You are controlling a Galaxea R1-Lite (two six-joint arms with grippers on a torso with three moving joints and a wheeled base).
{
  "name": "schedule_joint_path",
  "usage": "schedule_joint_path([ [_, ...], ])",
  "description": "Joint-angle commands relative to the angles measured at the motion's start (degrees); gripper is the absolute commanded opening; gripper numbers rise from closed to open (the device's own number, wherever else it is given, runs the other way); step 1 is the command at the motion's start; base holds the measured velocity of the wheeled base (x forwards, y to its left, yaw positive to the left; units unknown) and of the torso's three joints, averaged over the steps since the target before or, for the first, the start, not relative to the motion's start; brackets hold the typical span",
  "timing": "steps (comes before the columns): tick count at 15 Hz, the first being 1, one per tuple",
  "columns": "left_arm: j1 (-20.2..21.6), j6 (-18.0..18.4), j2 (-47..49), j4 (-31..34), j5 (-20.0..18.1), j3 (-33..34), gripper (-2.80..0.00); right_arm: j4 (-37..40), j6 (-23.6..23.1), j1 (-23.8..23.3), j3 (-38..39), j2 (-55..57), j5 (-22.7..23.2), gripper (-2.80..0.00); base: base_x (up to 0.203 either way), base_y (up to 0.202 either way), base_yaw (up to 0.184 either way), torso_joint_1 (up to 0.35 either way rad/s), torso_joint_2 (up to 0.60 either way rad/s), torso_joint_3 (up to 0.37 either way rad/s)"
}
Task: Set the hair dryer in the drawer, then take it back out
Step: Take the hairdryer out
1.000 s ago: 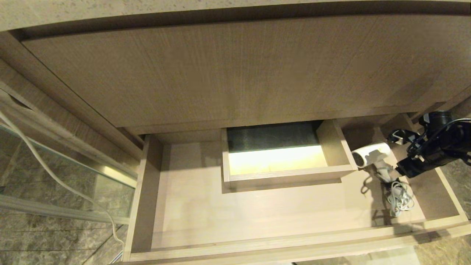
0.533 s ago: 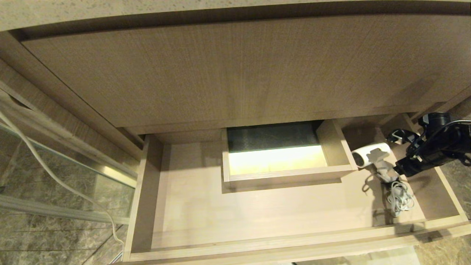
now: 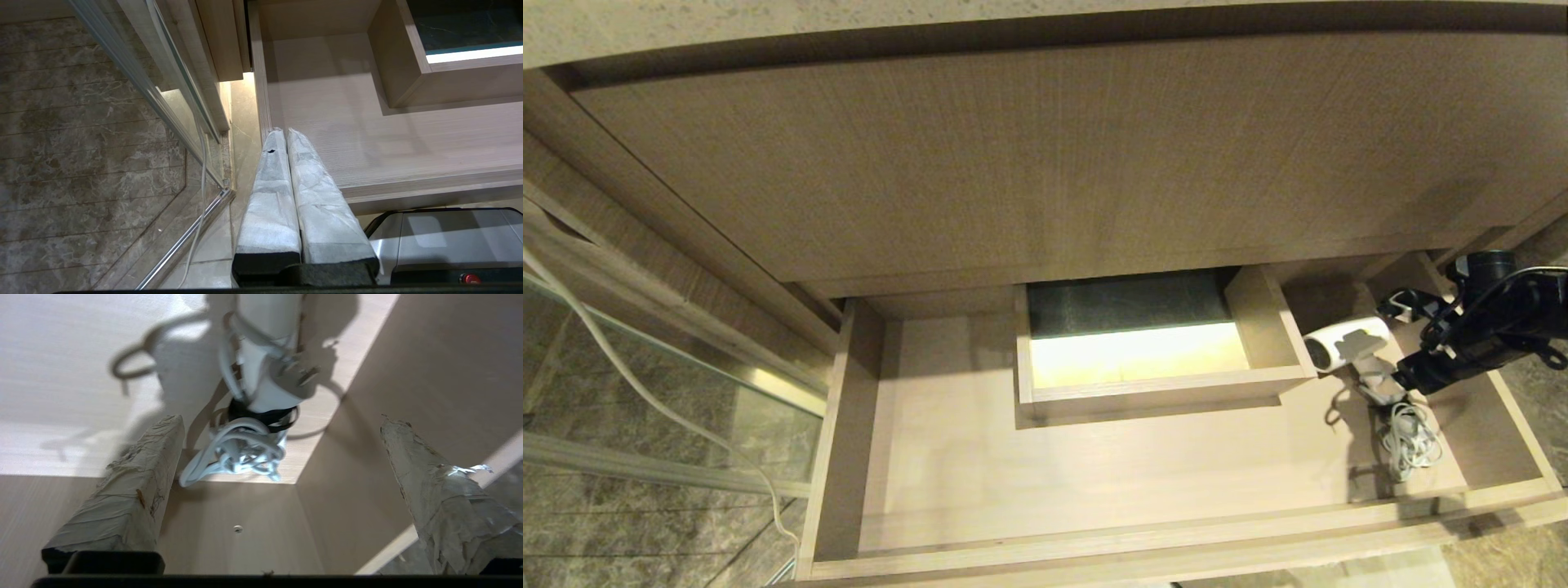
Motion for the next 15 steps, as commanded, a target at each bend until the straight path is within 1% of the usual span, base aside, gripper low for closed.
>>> schedule_joint_path([
  [1,0.0,0.0,0.0,0.0,0.0,0.1,-2.8,-0.3,-0.2,0.0,0.5,1.1,0.0,0.0,0.0,0.0,0.0,0.0,0.0,0.0],
  [5,0.0,0.0,0.0,0.0,0.0,0.0,-2.8,-1.4,-0.1,0.0,0.3,3.0,0.4,0.0,0.0,0.0,0.0,0.0,0.0,0.0],
  [8,0.0,0.0,0.0,0.0,0.0,0.1,-2.8,-8.4,0.0,0.0,0.3,6.4,0.5,0.0,0.0,0.0,0.0,0.0,0.0,0.0],
  [9,0.0,0.0,0.0,0.0,0.0,0.0,-2.8,-9.3,-0.1,0.0,0.7,6.6,0.6,0.0,0.0,0.0,0.0,0.0,0.0,0.0],
  [15,0.0,0.0,0.0,0.0,0.0,0.0,-2.8,-9.1,0.0,0.0,1.9,6.0,0.6,0.0,0.0,0.0,0.0,0.0,0.0,0.0],
])
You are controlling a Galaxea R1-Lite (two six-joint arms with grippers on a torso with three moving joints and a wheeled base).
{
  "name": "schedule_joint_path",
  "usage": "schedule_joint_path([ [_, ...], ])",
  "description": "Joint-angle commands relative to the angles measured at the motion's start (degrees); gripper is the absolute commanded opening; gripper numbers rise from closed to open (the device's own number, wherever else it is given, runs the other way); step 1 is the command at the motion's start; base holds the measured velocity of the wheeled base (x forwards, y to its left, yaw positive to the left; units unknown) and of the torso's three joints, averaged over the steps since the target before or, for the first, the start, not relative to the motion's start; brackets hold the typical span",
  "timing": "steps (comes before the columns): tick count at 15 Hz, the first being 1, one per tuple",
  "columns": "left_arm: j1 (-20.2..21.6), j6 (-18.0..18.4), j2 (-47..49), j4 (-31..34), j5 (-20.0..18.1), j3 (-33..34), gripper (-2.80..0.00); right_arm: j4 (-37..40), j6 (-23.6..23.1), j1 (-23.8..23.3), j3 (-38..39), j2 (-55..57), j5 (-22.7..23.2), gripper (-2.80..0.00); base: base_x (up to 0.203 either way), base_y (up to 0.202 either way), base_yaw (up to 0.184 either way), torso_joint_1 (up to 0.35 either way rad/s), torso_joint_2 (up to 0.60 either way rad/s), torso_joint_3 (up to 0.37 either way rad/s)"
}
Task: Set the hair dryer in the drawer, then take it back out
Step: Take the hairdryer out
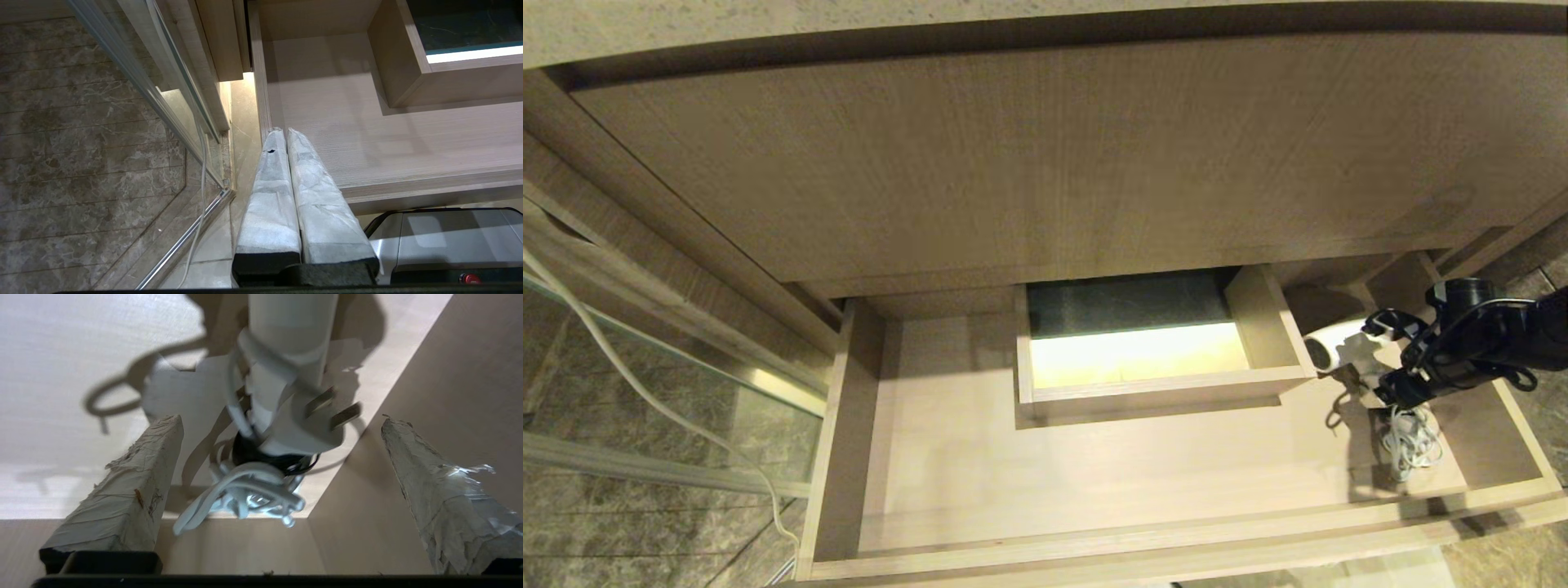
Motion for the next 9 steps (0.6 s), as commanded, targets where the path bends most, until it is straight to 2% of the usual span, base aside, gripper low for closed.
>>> schedule_joint_path([
  [1,0.0,0.0,0.0,0.0,0.0,0.1,-2.8,-0.1,0.0,0.0,0.2,-0.6,0.0,0.0,0.0,0.0,0.0,0.0,0.0,0.0],
  [9,0.0,0.0,0.0,0.0,0.0,0.0,-2.8,0.4,0.6,0.0,0.4,2.0,0.4,0.0,0.0,0.0,0.0,0.0,0.0,0.0],
])
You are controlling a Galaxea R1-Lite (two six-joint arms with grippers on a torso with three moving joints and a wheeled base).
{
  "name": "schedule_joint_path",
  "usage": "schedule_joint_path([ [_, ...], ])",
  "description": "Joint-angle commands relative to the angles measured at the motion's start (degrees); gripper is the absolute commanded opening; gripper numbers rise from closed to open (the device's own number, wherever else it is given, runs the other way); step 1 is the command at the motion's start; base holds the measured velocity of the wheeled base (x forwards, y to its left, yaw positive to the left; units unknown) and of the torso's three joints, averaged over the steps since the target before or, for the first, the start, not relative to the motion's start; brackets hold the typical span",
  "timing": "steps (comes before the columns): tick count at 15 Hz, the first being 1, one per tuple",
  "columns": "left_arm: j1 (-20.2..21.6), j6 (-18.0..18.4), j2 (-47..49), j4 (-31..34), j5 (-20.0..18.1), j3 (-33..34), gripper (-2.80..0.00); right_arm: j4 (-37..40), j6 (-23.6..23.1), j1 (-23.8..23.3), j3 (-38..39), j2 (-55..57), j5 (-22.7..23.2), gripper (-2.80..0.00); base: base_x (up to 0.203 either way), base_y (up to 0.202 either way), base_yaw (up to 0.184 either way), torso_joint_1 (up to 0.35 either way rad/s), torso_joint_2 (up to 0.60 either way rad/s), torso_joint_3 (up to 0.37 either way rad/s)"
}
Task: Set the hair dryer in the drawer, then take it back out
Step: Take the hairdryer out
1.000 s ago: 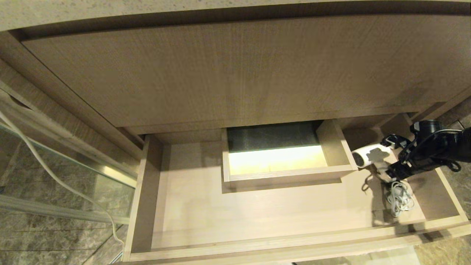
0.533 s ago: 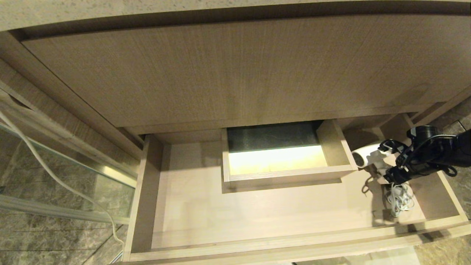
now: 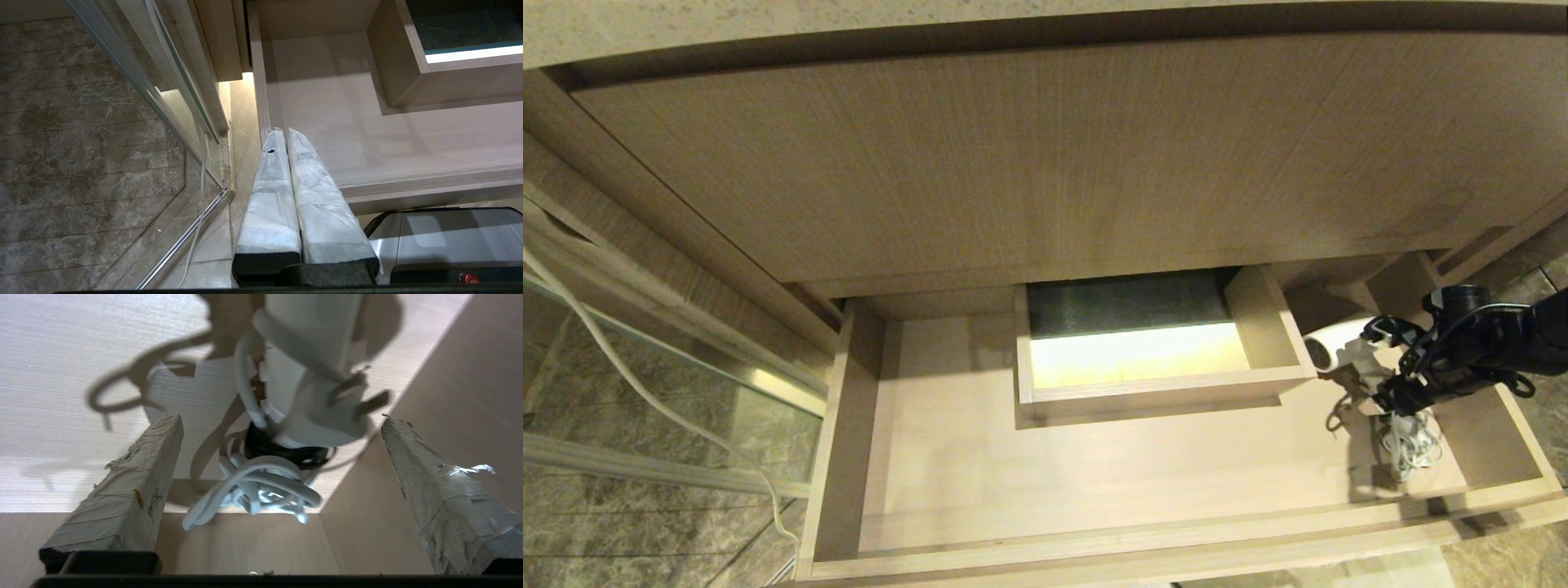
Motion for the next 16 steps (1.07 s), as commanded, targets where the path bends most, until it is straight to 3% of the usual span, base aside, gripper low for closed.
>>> schedule_joint_path([
  [1,0.0,0.0,0.0,0.0,0.0,0.0,-2.8,-0.2,-0.1,0.1,-0.3,1.8,0.3,0.0,0.0,0.0,0.0,0.0,0.0,0.0],
  [8,0.0,0.0,0.0,0.0,0.0,0.1,-2.8,-0.7,0.3,0.1,-1.4,4.7,0.3,0.0,0.0,0.0,0.0,0.0,0.0,0.0],
  [9,0.0,0.0,0.0,0.0,0.0,0.0,-2.8,-0.7,0.3,0.1,-1.9,5.0,0.3,-2.8,0.0,0.0,0.0,0.0,0.0,0.0],
  [16,0.0,0.0,0.0,0.0,0.0,0.0,-2.8,-0.7,-0.1,0.1,-3.1,4.5,-0.3,-2.8,0.0,0.0,0.0,0.0,0.0,0.0],
])
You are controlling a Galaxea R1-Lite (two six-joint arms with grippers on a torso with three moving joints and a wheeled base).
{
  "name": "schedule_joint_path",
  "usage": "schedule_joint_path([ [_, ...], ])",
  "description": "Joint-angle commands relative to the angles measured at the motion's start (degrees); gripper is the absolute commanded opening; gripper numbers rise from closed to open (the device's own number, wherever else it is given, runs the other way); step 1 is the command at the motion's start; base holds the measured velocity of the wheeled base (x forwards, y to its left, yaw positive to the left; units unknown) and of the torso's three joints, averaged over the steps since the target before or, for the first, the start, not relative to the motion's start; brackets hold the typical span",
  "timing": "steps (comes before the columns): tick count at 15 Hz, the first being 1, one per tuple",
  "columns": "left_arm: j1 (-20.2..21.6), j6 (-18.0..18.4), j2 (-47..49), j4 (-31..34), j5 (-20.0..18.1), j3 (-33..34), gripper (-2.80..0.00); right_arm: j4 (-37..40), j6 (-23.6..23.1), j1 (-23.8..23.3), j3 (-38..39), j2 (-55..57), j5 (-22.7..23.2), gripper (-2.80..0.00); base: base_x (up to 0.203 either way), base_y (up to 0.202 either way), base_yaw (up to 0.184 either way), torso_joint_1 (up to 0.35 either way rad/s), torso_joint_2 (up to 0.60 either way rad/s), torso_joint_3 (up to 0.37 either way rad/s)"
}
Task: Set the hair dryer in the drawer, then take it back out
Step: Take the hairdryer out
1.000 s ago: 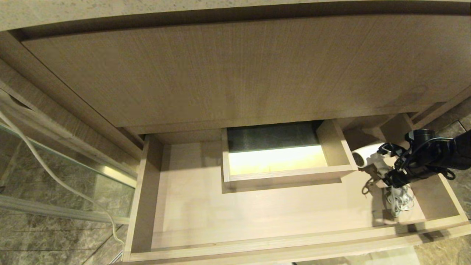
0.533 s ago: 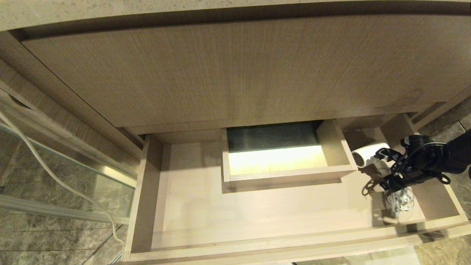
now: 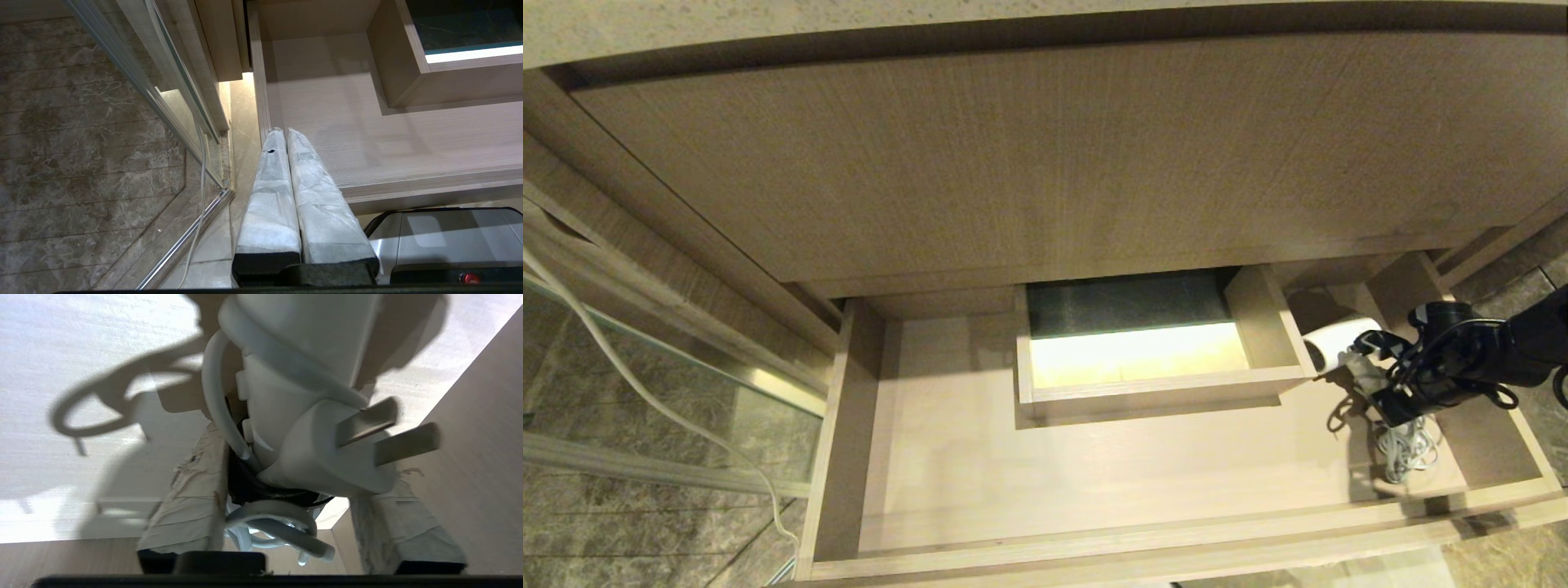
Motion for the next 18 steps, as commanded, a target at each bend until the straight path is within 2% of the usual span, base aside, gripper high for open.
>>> schedule_joint_path([
  [1,0.0,0.0,0.0,0.0,0.0,0.1,-2.8,0.2,-0.2,0.0,-0.3,-1.6,0.0,-2.8,0.0,0.0,0.0,0.0,0.0,0.0],
  [10,0.0,0.0,0.0,0.0,0.0,0.0,-2.8,1.5,-0.5,-0.1,-0.6,-7.7,-0.2,-2.8,0.0,0.0,0.0,0.0,0.0,0.0],
  [18,0.0,0.0,0.0,0.0,0.0,0.1,-2.8,11.8,-0.3,-1.1,-0.2,-17.2,-0.2,-2.8,0.0,0.0,0.0,0.0,0.0,0.0],
])
